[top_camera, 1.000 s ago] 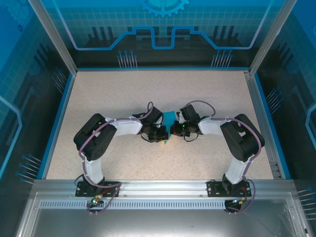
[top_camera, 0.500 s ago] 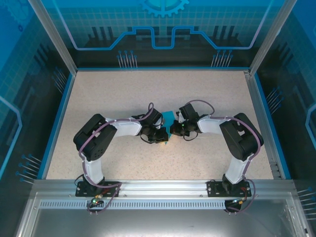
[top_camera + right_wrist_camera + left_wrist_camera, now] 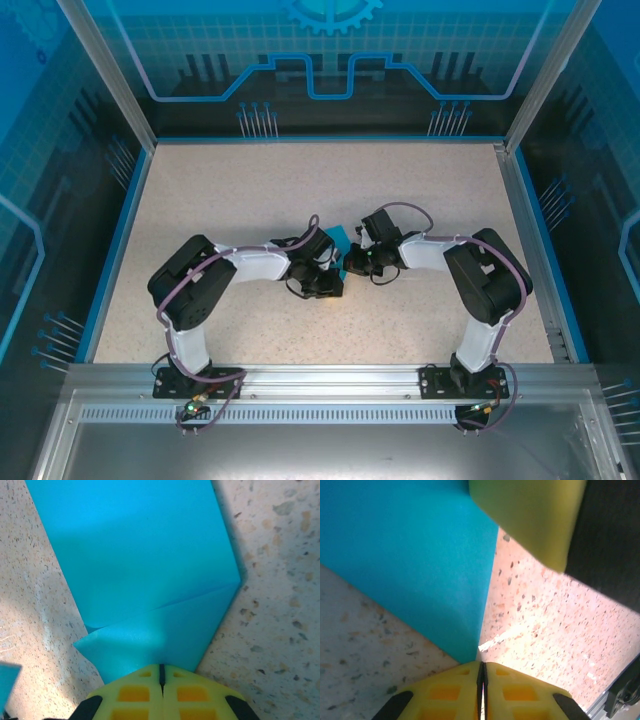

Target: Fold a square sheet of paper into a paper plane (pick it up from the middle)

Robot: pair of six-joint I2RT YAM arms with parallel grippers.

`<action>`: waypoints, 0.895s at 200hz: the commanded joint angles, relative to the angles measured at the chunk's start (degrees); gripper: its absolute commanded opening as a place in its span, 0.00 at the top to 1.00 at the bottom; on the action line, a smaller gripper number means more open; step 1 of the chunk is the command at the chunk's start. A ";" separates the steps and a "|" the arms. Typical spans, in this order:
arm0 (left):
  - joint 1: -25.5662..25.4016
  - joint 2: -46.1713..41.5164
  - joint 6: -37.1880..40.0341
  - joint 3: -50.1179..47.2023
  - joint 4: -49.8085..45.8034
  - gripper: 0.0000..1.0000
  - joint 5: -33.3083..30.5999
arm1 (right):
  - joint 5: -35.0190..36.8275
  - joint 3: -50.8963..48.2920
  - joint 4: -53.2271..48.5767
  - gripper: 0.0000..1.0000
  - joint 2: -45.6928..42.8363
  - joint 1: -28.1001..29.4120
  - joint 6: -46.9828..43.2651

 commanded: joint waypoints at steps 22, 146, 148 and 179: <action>-1.67 -4.82 0.02 -1.81 -8.87 0.86 -1.03 | 3.66 -1.12 -5.59 0.95 3.47 1.14 1.80; 5.80 -19.04 -11.78 -8.33 -2.01 0.60 -18.13 | 7.96 12.65 -18.08 0.80 -2.29 1.51 -3.84; 5.97 -19.04 -11.73 -8.27 -1.96 0.59 -18.13 | 8.10 13.20 -18.36 0.79 -1.77 1.48 -4.16; 8.61 -20.09 -11.01 -8.13 -2.33 0.50 -17.76 | 8.60 23.00 -23.04 0.76 6.80 0.88 -7.73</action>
